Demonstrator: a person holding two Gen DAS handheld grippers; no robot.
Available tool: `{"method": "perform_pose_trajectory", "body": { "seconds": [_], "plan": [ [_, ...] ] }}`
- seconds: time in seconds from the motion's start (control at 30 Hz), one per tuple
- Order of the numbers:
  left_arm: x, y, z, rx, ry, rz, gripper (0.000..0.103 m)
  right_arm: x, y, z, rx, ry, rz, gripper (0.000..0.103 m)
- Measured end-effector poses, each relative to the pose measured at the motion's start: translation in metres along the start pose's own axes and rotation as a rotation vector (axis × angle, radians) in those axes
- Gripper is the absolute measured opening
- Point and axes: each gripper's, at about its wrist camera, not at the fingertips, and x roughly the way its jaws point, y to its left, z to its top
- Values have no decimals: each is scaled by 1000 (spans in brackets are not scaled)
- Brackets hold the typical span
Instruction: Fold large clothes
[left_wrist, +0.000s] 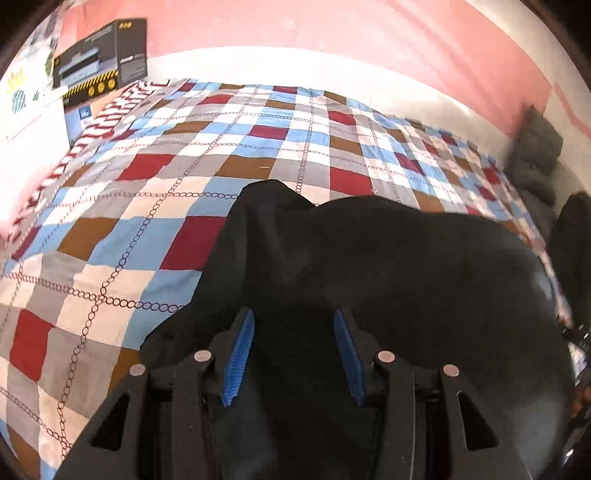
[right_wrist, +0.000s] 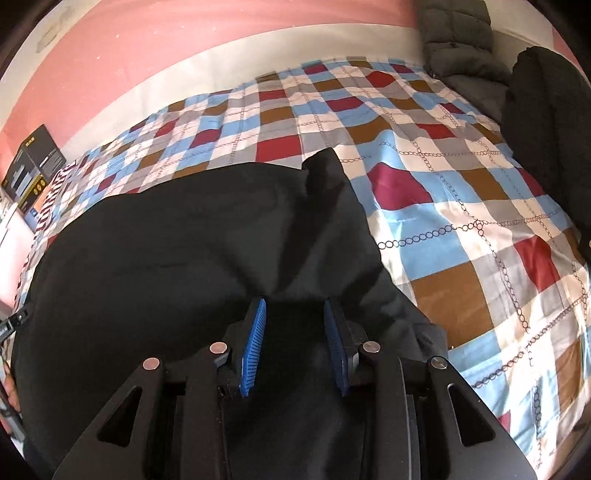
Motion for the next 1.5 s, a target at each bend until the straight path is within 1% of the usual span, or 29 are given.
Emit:
{"method": "perform_pose_trajectory", "body": {
  "seconds": [0.13,0.2,0.23,0.3,0.43,0.57,0.7,0.8,0.9,0.97,1.0,1.1,1.23,1.37,1.43,1.5],
  "plan": [
    [-1,-5,0,22,3,27,48,-4,0,1,-21,8,-7,33],
    [-10,-7,1,30,7,32,48,-14,1,0,-26,4,-26,33],
    [-17,-9,-1,30,7,20,47,-22,1,-2,-25,-2,-25,33],
    [-33,-12,-8,35,5,-19,48,-39,0,-9,-23,-17,5,33],
    [-70,-24,-35,69,-9,-76,48,-75,2,-35,-61,-46,33,34],
    [-98,-38,-65,85,-5,-112,48,-97,9,-61,-97,-48,38,34],
    [-116,-56,-90,96,9,-133,48,-111,25,-85,-111,-39,74,34],
    [-120,-68,-105,118,27,-159,48,-116,37,-97,-142,-35,100,34],
    [-117,-78,-114,158,41,-138,48,-110,42,-108,-172,-9,89,35],
    [-111,-78,-117,166,57,-120,48,-104,38,-114,-166,4,76,35],
    [-109,-78,-117,169,62,-112,48,-102,36,-116,-160,10,73,38],
    [-115,-77,-117,168,57,-96,48,-104,27,-116,-146,11,63,39],
    [-118,-66,-112,143,49,-52,48,-110,12,-113,-118,3,35,39],
    [-117,-47,-103,114,36,26,48,-111,-4,-107,-79,2,31,39],
    [-113,-36,-98,83,34,51,48,-108,-11,-104,-59,-5,29,39],
    [-105,-26,-97,58,45,88,48,-98,-20,-103,-21,13,13,39]
  ]
}}
